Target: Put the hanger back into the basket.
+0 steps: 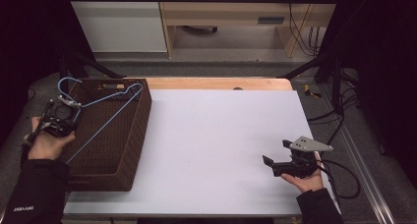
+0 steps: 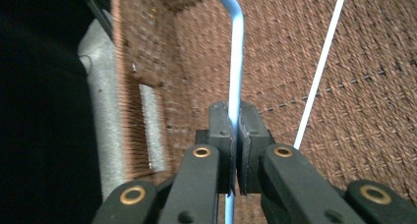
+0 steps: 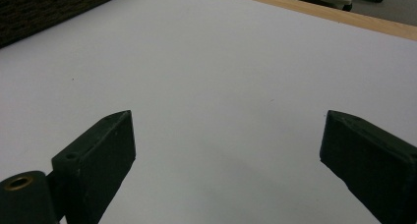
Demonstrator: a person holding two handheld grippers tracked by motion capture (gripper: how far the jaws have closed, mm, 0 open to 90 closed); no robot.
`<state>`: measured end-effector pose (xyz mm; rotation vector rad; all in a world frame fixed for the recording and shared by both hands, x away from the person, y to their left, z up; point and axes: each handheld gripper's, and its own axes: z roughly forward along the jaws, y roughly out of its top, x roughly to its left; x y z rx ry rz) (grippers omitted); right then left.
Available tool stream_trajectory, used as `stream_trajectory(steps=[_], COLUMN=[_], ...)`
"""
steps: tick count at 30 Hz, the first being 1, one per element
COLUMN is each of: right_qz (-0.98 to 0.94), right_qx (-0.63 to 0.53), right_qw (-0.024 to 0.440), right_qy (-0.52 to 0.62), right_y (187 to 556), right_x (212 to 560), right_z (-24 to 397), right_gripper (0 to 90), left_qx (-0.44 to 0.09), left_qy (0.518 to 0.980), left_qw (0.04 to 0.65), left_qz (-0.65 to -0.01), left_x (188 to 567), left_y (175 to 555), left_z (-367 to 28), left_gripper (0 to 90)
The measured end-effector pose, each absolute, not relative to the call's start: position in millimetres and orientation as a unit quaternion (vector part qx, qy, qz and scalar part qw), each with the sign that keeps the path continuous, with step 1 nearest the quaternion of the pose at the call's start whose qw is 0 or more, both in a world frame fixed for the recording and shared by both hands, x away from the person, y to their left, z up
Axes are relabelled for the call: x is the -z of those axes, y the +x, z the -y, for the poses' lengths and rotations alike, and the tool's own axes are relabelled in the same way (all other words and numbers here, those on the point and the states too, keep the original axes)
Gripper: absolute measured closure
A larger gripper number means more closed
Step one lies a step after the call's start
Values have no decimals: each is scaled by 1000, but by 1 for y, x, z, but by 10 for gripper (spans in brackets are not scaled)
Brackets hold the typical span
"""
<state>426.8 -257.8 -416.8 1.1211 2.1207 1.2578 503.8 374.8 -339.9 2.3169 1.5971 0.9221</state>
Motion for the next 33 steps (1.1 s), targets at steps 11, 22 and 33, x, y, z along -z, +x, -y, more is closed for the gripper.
stream_trajectory(steps=[11,22,33], right_qz=[-765,-761,-754], right_qx=[-452,-457,-470], right_qw=[216,215,217], right_qy=[404,406,404], right_y=[427,427,426], right_x=[418,417,415], right_z=[258,259,261], right_gripper=[72,72,72], left_qx=[-261,-293,-302], left_qy=[792,769,738], left_qw=[93,199,363], left_qz=[-543,-533,-482], left_x=[381,354,332], left_y=[510,477,438], left_z=[-367,-368,-336], left_gripper=[864,671,421])
